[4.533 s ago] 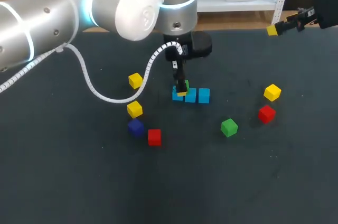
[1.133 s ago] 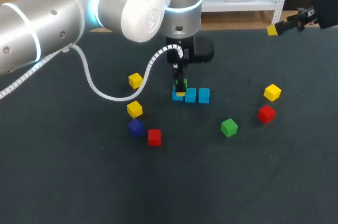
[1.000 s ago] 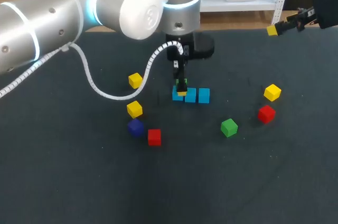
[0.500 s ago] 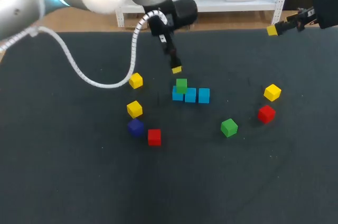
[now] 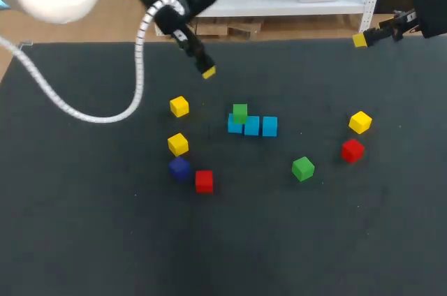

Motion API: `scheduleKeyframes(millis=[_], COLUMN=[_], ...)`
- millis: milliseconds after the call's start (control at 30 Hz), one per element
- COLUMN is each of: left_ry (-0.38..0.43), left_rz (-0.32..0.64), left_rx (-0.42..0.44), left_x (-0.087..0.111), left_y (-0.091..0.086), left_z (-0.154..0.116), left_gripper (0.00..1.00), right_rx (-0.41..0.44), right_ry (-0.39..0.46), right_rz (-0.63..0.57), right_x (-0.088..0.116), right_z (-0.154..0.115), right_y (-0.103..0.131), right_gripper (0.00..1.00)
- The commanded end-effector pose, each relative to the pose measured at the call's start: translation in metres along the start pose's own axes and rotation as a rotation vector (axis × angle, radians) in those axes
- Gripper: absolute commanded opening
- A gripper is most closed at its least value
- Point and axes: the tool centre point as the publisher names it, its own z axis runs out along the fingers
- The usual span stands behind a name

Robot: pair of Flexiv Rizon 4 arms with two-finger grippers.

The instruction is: Place the blue cubes, place green cubes on the blue cubes, place the yellow cubes on the green cubes, then place the red cubes on the yellow cubes, and place purple cube on the red cubes.

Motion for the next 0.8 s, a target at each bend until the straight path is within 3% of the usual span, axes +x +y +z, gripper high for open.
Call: scheduleKeyframes(millis=[33, 433, 800], left_ry=[-0.368, -0.516, -0.589], left_rz=[-0.052, -0.22, -0.271], left_rx=[-0.106, -0.2, -0.232], left_x=[0.046, 0.077, 0.092], left_y=[0.002, 0.03, 0.038], left_z=[-0.022, -0.042, -0.041], left_gripper=[1.0, 1.0, 1.0], right_rx=[-0.003, -0.003, -0.003], right_ry=[-0.002, -0.002, -0.002], right_rz=[-0.001, -0.001, -0.001], right_x=[0.0, 0.0, 0.0], right_z=[0.001, 0.001, 0.001], right_y=[-0.001, -0.001, -0.001], right_gripper=[1.0, 1.0, 1.0])
